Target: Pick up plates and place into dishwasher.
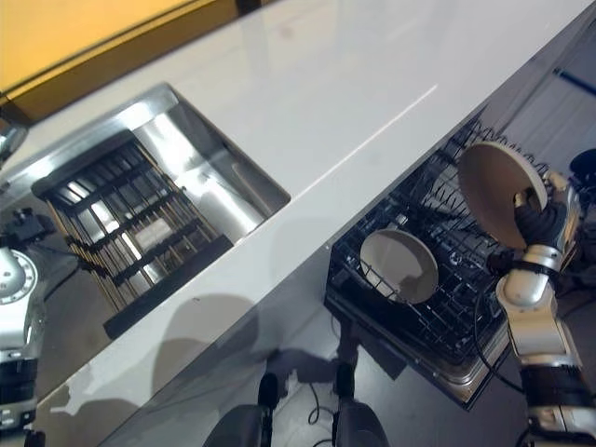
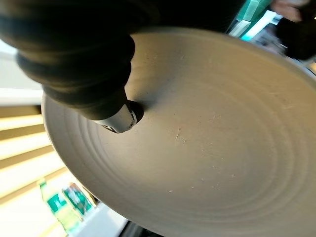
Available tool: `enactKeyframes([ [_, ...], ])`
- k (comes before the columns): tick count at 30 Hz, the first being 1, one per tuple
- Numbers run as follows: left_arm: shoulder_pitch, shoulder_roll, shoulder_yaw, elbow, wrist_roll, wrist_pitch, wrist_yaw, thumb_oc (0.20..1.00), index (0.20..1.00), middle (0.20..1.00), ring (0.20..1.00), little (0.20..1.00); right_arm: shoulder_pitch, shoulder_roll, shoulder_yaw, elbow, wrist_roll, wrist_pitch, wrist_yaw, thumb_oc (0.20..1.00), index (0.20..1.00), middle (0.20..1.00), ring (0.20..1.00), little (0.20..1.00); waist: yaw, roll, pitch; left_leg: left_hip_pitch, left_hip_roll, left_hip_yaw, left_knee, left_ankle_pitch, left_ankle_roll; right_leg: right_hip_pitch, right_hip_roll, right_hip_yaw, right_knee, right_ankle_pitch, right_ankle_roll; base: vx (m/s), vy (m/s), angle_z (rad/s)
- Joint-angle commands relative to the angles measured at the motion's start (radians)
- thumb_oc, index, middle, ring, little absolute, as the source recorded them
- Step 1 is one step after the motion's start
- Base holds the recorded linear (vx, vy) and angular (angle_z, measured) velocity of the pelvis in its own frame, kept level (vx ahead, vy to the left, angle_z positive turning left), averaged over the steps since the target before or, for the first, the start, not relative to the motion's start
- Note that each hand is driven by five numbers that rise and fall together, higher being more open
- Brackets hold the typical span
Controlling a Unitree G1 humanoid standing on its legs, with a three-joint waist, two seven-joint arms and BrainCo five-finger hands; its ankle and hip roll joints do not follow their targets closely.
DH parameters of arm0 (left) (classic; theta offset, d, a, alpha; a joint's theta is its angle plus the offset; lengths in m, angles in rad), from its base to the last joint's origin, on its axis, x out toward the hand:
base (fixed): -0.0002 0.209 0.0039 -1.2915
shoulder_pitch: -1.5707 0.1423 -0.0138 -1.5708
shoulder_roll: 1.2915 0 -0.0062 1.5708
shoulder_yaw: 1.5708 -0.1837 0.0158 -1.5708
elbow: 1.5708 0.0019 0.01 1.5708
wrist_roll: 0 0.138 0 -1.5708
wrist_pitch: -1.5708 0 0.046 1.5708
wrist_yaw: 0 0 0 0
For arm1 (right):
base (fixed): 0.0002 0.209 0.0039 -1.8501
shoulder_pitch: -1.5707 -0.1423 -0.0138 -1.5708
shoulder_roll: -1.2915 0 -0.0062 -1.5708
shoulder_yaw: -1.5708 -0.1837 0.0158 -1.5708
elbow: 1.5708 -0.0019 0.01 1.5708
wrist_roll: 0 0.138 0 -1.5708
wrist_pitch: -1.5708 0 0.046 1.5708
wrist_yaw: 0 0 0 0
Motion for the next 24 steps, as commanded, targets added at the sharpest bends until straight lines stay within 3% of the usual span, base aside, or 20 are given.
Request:
enactKeyframes([
  [1, -0.045, 0.052, -0.02, -0.001, -0.015, -0.037, 0.075, 1.0, 1.0, 1.0, 1.0, 1.0, -0.088, -0.117, 0.043, 0.005, -0.071, -0.01, -0.08, 0.2, 0.2, 0.2, 0.2, 0.2, -0.003, 0.004, -0.016, -0.1, 0.029, -0.013, 0.031, 0.041, -0.015, -0.085, -0.024, 0.027, 0.15, -0.094, 0.036, -0.12, -0.089, 0.03],
  [9, -0.069, 0.102, -0.031, 0.008, -0.016, -0.048, 0.133, 1.0, 1.0, 1.0, 1.0, 1.0, -0.151, -0.221, 0.128, 0.127, -0.104, -0.016, -0.087, 0.2, 0.2, 0.2, 0.2, 0.2, -0.006, 0.027, 0.053, -0.194, 0.047, -0.015, 0.053, 0.074, -0.029, -0.166, -0.01, 0.001, 0.19, -0.106, 0.011, -0.07, -0.094, -0.01],
  [15, -0.099, 0.124, -0.033, 0.025, -0.01, -0.041, 0.142, 1.0, 1.0, 1.0, 1.0, 1.0, -0.181, -0.237, 0.149, 0.151, -0.072, -0.057, -0.043, 0.2, 0.2, 0.2, 0.2, 0.2, -0.011, 0.038, 0.082, -0.223, 0.047, -0.011, 0.055, 0.083, -0.031, -0.196, -0.005, -0.007, 0.205, -0.11, 0.002, -0.02, -0.054, -0.05],
  [24, -0.139, 0.101, -0.05, 0.017, 0.031, -0.022, 0.167, 1.0, 1.0, 1.0, 1.0, 1.0, -0.242, -0.223, 0.217, 0.172, -0.096, -0.059, 0.07, 0.2, 0.2, 0.2, 0.2, 0.2, -0.021, 0.08, 0.14, -0.269, 0.027, 0.005, 0.049, 0.098, -0.026, -0.259, -0.016, 0.005, 0.22, -0.105, 0.005, -0.02, 0.016, -0.1],
])
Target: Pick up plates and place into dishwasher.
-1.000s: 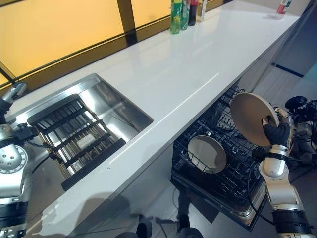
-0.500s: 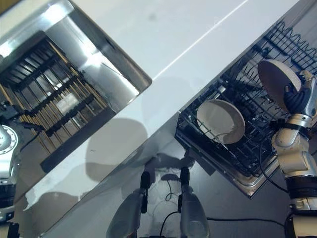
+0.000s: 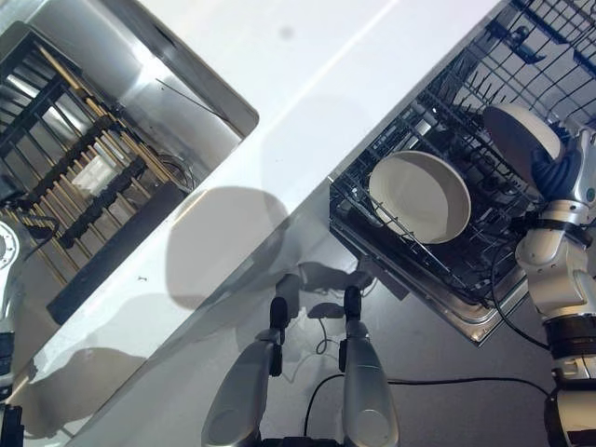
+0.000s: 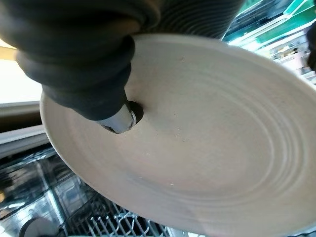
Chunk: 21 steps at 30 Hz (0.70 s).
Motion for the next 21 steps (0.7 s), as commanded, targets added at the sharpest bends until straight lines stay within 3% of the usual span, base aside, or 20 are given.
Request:
enactKeyframes([
  [1, -0.06, 0.006, -0.022, 0.009, 0.034, -0.018, 0.033, 1.0, 1.0, 1.0, 1.0, 1.0, -0.062, -0.069, 0.08, 0.019, -0.007, -0.031, 0.062, 0.2, 0.2, 0.2, 0.2, 0.2, -0.018, 0.036, -0.018, -0.086, 0.024, -0.027, -0.042, 0.101, -0.019, -0.036, -0.019, -0.027, 0.092, -0.102, 0.014, -0.03, 0.02, -0.05],
  [13, -0.152, 0.041, -0.074, 0.008, 0.019, 0.029, 0.03, 1.0, 1.0, 1.0, 1.0, 1.0, -0.148, -0.012, 0.23, 0.223, 0.06, -0.043, 0.141, 0.2, 0.2, 0.2, 0.2, 0.2, -0.002, 0.066, 0.019, -0.103, 0.01, -0.016, -0.05, 0.11, -0.012, -0.058, -0.033, -0.037, 0.104, -0.102, 0.015, 0.01, -0.034, 0.03],
  [21, -0.221, 0.068, -0.127, 0.012, 0.023, 0.053, 0.03, 1.0, 1.0, 1.0, 1.0, 1.0, -0.185, 0.01, 0.328, 0.295, 0.024, 0.027, 0.24, 0.2, 0.2, 0.2, 0.2, 0.2, 0.006, 0.066, 0.019, -0.148, 0.002, -0.024, -0.047, 0.117, -0.004, -0.095, -0.035, -0.039, 0.1, -0.089, 0.022, -0.01, -0.061, 0.05],
])
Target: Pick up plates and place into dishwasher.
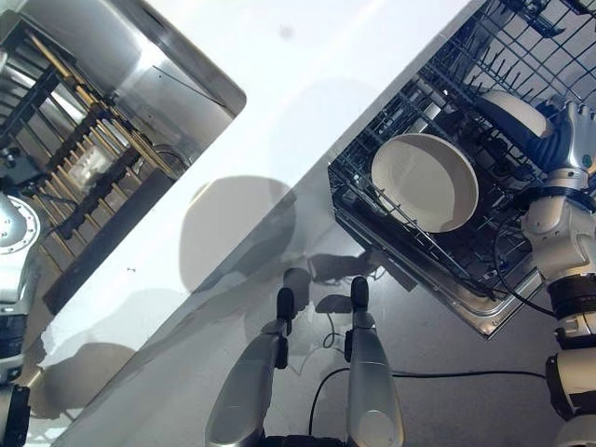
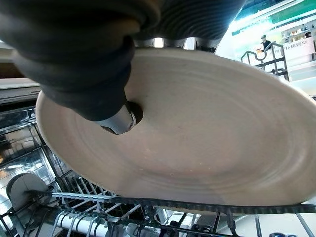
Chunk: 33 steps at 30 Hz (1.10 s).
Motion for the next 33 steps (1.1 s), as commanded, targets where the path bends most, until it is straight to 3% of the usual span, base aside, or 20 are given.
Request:
enactKeyframes([
  [1, -0.111, 0.036, -0.01, 0.006, 0.007, 0.001, 0.023, 1.0, 1.0, 1.0, 1.0, 1.0, 0.046, 0.049, 0.154, 0.05, 0.031, 0.051, 0.152, 0.2, 0.2, 0.2, 0.2, 0.2, 0.003, 0.04, 0.006, -0.114, 0.006, -0.012, -0.036, 0.084, 0.006, -0.041, -0.029, -0.021, 0.048, -0.081, 0.031, -0.01, -0.067, 0.04],
  [7, -0.182, 0.063, -0.063, 0.014, -0.003, 0.023, 0.014, 1.0, 1.0, 1.0, 1.0, 1.0, 0.023, 0.098, 0.225, 0.223, 0.002, 0.139, 0.213, 0.2, 0.2, 0.2, 0.2, 0.2, 0.02, 0.035, 0.006, -0.124, 0.005, -0.02, -0.039, 0.089, 0.013, -0.043, -0.031, -0.029, 0.039, -0.069, 0.035, -0.01, -0.077, 0.1],
  [11, -0.199, 0.076, -0.08, 0.017, -0.007, 0.018, 0.008, 1.0, 1.0, 1.0, 1.0, 1.0, 0.003, 0.111, 0.238, 0.236, 0.024, 0.187, 0.252, 0.2, 0.2, 0.2, 0.2, 0.2, 0.027, 0.031, 0.006, -0.132, 0.002, -0.028, -0.029, 0.086, 0.016, -0.042, -0.032, -0.033, 0.038, -0.065, 0.036, -0.01, -0.052, 0.06],
  [22, -0.23, 0.077, -0.1, 0.008, 0.001, 0.025, -0.009, 1.0, 1.0, 1.0, 1.0, 1.0, 0.023, 0.148, 0.232, 0.274, 0.049, 0.145, 0.238, 0.2, 0.2, 0.2, 0.2, 0.2, 0.031, 0.017, 0.006, -0.131, -0.006, -0.033, -0.024, 0.082, 0.022, -0.033, -0.032, -0.035, 0.028, -0.051, 0.041, -0.01, -0.018, 0.05],
  [24, -0.23, 0.08, -0.097, 0.013, -0.002, 0.023, -0.015, 1.0, 1.0, 1.0, 1.0, 1.0, 0.032, 0.15, 0.222, 0.273, 0.067, 0.143, 0.236, 0.705, 0.705, 0.705, 0.705, 0.705, 0.031, 0.014, 0.006, -0.13, -0.005, -0.033, -0.024, 0.081, 0.022, -0.029, -0.032, -0.036, 0.026, -0.049, 0.041, 0.0, 0.0, 0.0],
  [25, -0.229, 0.081, -0.097, 0.016, -0.002, 0.019, -0.015, 1.0, 1.0, 1.0, 1.0, 1.0, 0.036, 0.153, 0.218, 0.272, 0.066, 0.144, 0.231, 1.0, 1.0, 1.0, 1.0, 1.0, 0.03, 0.013, 0.006, -0.127, -0.005, -0.032, -0.025, 0.081, 0.022, -0.026, -0.033, -0.036, 0.023, -0.048, 0.041, 0.0, 0.0, 0.0],
  [33, -0.206, 0.081, -0.081, 0.013, 0.003, 0.014, -0.028, 1.0, 1.0, 1.0, 1.0, 1.0, 0.065, 0.161, 0.18, 0.226, 0.109, 0.157, 0.186, 1.0, 1.0, 1.0, 1.0, 1.0, 0.029, 0.002, 0.006, -0.095, -0.007, -0.032, -0.024, 0.074, 0.022, 0.01, -0.032, -0.041, 0.014, -0.044, 0.04, 0.0, -0.002, 0.02],
])
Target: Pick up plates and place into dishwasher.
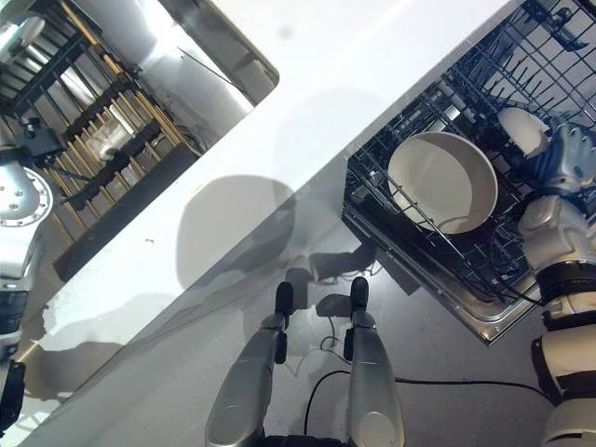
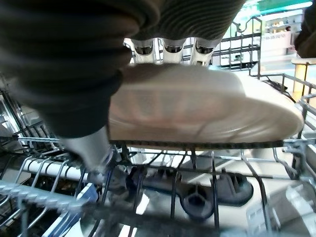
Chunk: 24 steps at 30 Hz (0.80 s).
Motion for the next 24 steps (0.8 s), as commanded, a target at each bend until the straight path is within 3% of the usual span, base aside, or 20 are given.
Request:
enactKeyframes([
  [1, -0.049, 0.045, 0.034, 0.011, 0.008, -0.031, -0.002, 1.0, 1.0, 1.0, 1.0, 1.0, 0.144, 0.107, 0.079, 0.018, 0.052, 0.012, 0.099, 1.0, 1.0, 1.0, 1.0, 1.0, 0.003, 0.003, 0.008, -0.06, -0.003, 0.027, -0.062, 0.061, 0.03, 0.001, -0.025, 0.013, 0.002, -0.049, 0.049, 0.0, -0.005, 0.04],
  [11, 0.021, 0.044, 0.092, 0.006, 0.0, -0.056, -0.011, 1.0, 1.0, 1.0, 1.0, 1.0, 0.205, 0.088, 0.0, -0.108, 0.095, 0.034, 0.028, 1.0, 1.0, 1.0, 1.0, 1.0, -0.006, -0.013, -0.01, -0.012, -0.002, 0.039, -0.059, 0.048, 0.029, 0.049, -0.026, 0.014, -0.011, -0.048, 0.048, 0.0, 0.0, 0.0],
  [24, 0.152, -0.002, 0.198, -0.002, 0.011, -0.091, -0.029, 1.0, 1.0, 1.0, 1.0, 1.0, 0.361, 0.097, -0.213, -0.345, 0.029, 0.031, -0.099, 1.0, 1.0, 1.0, 1.0, 1.0, -0.041, -0.024, -0.059, 0.026, -0.002, 0.057, -0.058, 0.028, 0.031, 0.076, -0.021, 0.036, -0.019, -0.052, 0.048, 0.01, 0.041, -0.01],
])
